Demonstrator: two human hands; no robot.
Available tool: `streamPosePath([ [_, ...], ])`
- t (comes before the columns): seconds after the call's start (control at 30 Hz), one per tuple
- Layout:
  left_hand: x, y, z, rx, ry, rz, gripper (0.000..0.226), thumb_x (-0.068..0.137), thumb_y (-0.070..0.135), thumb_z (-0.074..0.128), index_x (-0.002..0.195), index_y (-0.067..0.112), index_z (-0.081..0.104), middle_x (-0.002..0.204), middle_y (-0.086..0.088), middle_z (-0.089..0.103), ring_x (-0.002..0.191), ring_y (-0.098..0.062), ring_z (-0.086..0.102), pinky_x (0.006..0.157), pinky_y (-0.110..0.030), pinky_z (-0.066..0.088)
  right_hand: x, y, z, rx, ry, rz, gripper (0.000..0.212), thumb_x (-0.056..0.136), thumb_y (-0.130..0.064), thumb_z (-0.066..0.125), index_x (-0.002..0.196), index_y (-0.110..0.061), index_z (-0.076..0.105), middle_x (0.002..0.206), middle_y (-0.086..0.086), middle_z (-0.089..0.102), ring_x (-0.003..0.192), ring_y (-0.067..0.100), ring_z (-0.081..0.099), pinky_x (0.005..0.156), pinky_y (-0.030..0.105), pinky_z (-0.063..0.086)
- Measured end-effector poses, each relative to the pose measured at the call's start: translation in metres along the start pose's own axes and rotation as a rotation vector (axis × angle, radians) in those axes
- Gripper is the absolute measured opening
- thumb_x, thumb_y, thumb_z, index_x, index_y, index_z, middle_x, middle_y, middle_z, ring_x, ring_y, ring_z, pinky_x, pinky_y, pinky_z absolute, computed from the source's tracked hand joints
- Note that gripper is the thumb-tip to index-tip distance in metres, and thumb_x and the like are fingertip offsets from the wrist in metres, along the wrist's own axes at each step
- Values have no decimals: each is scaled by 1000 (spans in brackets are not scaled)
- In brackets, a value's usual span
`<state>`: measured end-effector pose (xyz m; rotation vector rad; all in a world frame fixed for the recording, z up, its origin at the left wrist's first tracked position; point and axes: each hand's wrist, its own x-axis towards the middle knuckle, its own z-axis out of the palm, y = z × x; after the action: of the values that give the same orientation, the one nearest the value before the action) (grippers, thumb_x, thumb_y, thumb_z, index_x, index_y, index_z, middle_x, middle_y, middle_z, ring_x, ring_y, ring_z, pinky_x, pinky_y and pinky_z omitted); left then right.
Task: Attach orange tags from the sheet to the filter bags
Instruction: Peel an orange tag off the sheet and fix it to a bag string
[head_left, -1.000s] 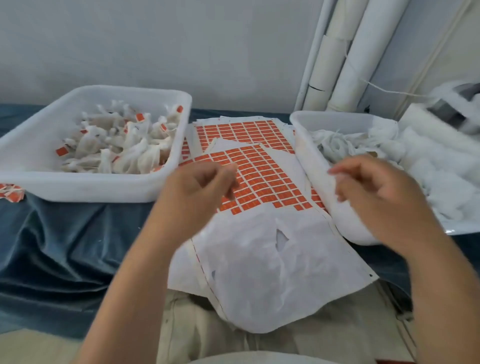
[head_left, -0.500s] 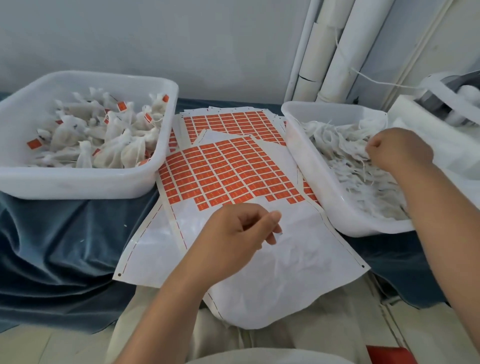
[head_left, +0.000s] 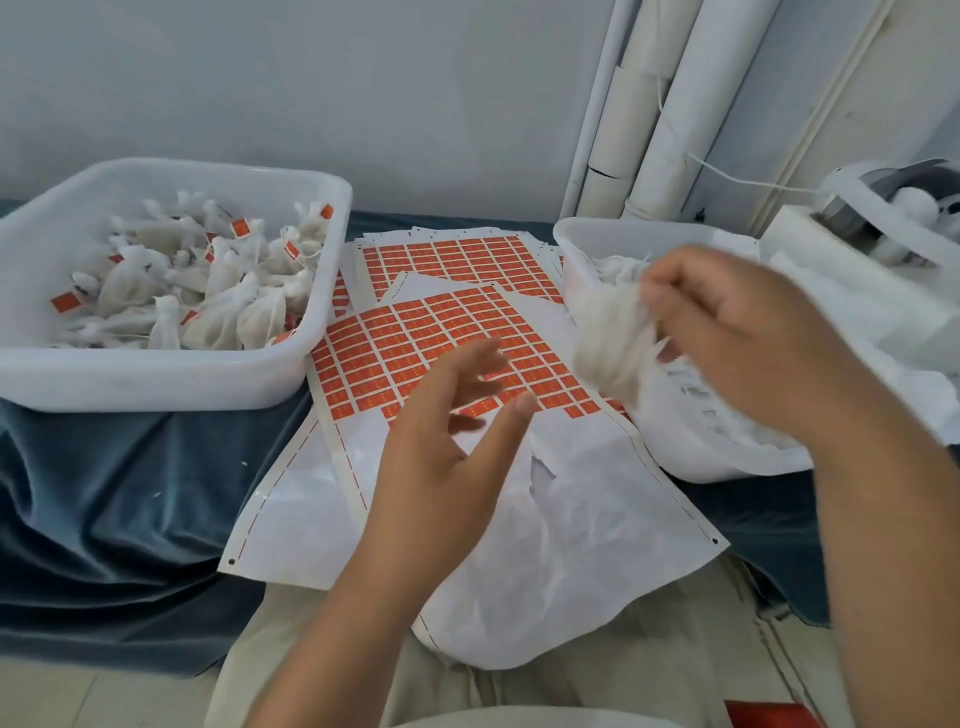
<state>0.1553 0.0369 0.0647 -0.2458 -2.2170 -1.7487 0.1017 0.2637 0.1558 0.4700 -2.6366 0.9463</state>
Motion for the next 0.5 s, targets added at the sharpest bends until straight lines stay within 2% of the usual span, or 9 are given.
streamPosePath([
  [0.07, 1, 1, -4, -13, -2, -12, 64, 85, 65, 64, 143, 44, 47, 137, 30, 58, 125, 11, 55, 98, -5, 46, -14, -13, 23, 79, -129, -33, 17, 107, -30, 56, 94, -38, 63, 90, -18, 71, 76, 4, 71, 69, 22, 54],
  [0.1, 1, 1, -7, -24, -38, -35, 63, 84, 66, 65, 141, 48, 47, 136, 31, 59, 125, 12, 55, 97, -4, 45, -20, -17, 34, 114, -184, -41, 16, 107, -31, 56, 94, -38, 63, 91, -17, 71, 77, 4, 72, 68, 19, 55],
  [0.13, 3, 1, -9, -35, -89, -52, 52, 85, 66, 66, 133, 53, 52, 130, 32, 63, 121, 12, 58, 94, -5, 47, -26, -20, 45, 161, -223, -43, 16, 106, -32, 56, 94, -37, 64, 91, -16, 72, 77, 5, 72, 67, 18, 55],
  [0.2, 4, 0, -11, -30, -171, -70, 25, 87, 64, 64, 107, 51, 70, 107, 25, 73, 101, 2, 69, 82, -15, 57, -37, -20, 64, 286, -243, -15, 15, 105, -32, 55, 95, -35, 66, 90, -12, 73, 79, 10, 73, 66, 20, 57],
  [0.23, 4, -2, -10, -24, -168, -82, 23, 86, 65, 62, 96, 48, 74, 94, 20, 75, 89, -3, 71, 76, -20, 59, -41, -19, 70, 338, -228, 9, 15, 105, -33, 55, 96, -34, 67, 91, -11, 73, 80, 11, 73, 66, 22, 59],
  [0.33, 3, -6, -4, -32, -78, -112, 20, 84, 62, 59, 74, 54, 74, 75, 21, 73, 76, -2, 68, 67, -10, 52, -48, -15, 85, 454, -140, 97, 13, 105, -40, 58, 101, -36, 69, 95, -10, 76, 84, 11, 75, 71, 24, 61],
  [0.4, 2, -10, 0, -35, -46, -103, 25, 91, 51, 62, 71, 46, 75, 69, 19, 71, 70, -2, 67, 62, -9, 49, -50, -12, 89, 520, -144, 154, 14, 99, -49, 63, 105, -38, 70, 98, -11, 77, 88, 9, 75, 72, 24, 61],
  [0.5, 2, -16, 2, -34, 21, -165, 39, 82, 63, 58, 74, 29, 75, 66, 10, 68, 65, -7, 64, 58, -10, 48, -52, -8, 91, 439, -180, 158, 15, 100, -45, 66, 111, -37, 71, 93, -13, 78, 82, 8, 77, 75, 26, 63],
])
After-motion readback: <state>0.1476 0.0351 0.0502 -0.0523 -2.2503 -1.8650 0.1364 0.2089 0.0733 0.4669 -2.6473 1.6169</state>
